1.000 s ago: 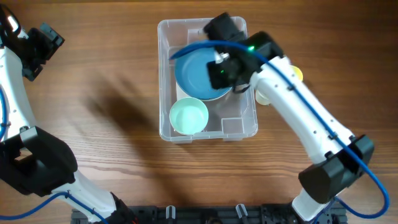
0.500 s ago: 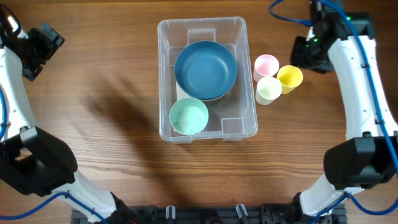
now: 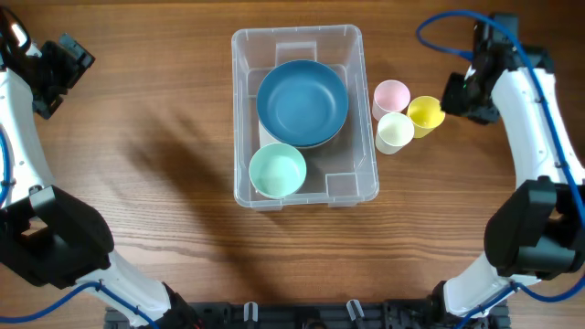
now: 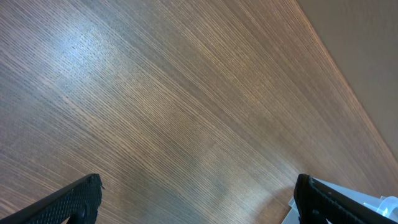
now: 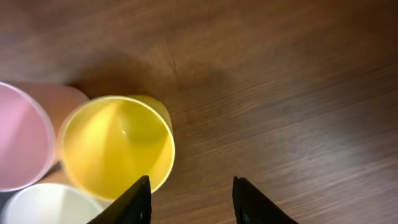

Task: Pack container
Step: 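Move the right gripper to the yellow cup and grasp it, then carry the yellow cup into the container and release it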

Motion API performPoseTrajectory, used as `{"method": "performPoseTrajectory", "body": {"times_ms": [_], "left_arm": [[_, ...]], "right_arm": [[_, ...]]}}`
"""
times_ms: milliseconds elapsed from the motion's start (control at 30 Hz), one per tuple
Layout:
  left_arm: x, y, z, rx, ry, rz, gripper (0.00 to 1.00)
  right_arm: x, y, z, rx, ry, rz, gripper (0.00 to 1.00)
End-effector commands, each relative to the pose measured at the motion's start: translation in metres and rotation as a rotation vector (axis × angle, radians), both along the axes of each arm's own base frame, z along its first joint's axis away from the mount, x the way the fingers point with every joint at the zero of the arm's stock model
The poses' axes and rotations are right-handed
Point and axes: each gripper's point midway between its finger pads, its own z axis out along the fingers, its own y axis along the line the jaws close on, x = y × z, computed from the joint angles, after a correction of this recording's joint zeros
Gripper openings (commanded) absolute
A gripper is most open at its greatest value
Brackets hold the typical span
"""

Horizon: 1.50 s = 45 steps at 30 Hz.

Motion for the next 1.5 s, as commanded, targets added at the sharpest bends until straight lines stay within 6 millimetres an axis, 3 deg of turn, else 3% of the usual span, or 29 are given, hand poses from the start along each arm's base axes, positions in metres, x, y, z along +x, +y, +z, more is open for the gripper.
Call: {"method": "performPoseTrajectory", "body": {"times_ms": [0,133,333,467,600,633,767,867,967,1067,1167,1300,1467], "left_arm": [[0.0,0.002,0.02,0.018,-0.044,0.011,1.0],[0.0,0.002,0.02,0.019,-0.044,0.011,1.0],[0.0,0.002,0.02,0.019,-0.044,0.011,1.0],[0.0,0.002,0.02,0.018,-0.044,0.011,1.0],[0.0,0.002,0.02,0.018,-0.044,0.011,1.0],[0.0,0.002,0.02,0.018,-0.044,0.011,1.0],[0.0,0.002,0.02,0.018,-0.044,0.011,1.0],[0.0,0.002,0.02,0.019,-0.044,0.011,1.0],[0.0,0.002,0.02,0.019,-0.044,0.011,1.0],[0.0,0.002,0.02,0.018,-0.044,0.011,1.0],[0.0,0.002,0.02,0.018,-0.044,0.011,1.0],[0.0,0.002,0.02,0.018,-0.044,0.011,1.0],[0.0,0.002,0.02,0.018,-0.044,0.011,1.0]], "right_arm": [[-0.009,0.01,-0.037,0.057,0.04,0.028,0.43],[-0.005,0.024,-0.062,0.135,-0.007,0.047,0.43],[-0.002,0.026,-0.075,0.148,-0.04,0.05,0.42],[-0.001,0.026,-0.076,0.146,-0.043,0.05,0.21],[0.0,0.016,-0.069,0.094,-0.04,0.036,0.09],[0.004,0.011,-0.062,0.075,-0.046,0.032,0.04],[0.018,-0.008,-0.019,-0.006,-0.107,0.041,0.04],[0.03,-0.022,0.028,-0.1,-0.182,0.067,0.04],[0.039,-0.019,0.081,-0.134,-0.276,0.147,0.04],[0.04,0.011,0.13,-0.067,-0.378,0.285,0.04],[0.034,0.053,0.157,0.046,-0.444,0.383,0.04],[0.012,0.11,0.158,0.176,-0.404,0.468,0.04],[-0.032,0.186,0.134,0.228,-0.236,0.667,0.04]]}}
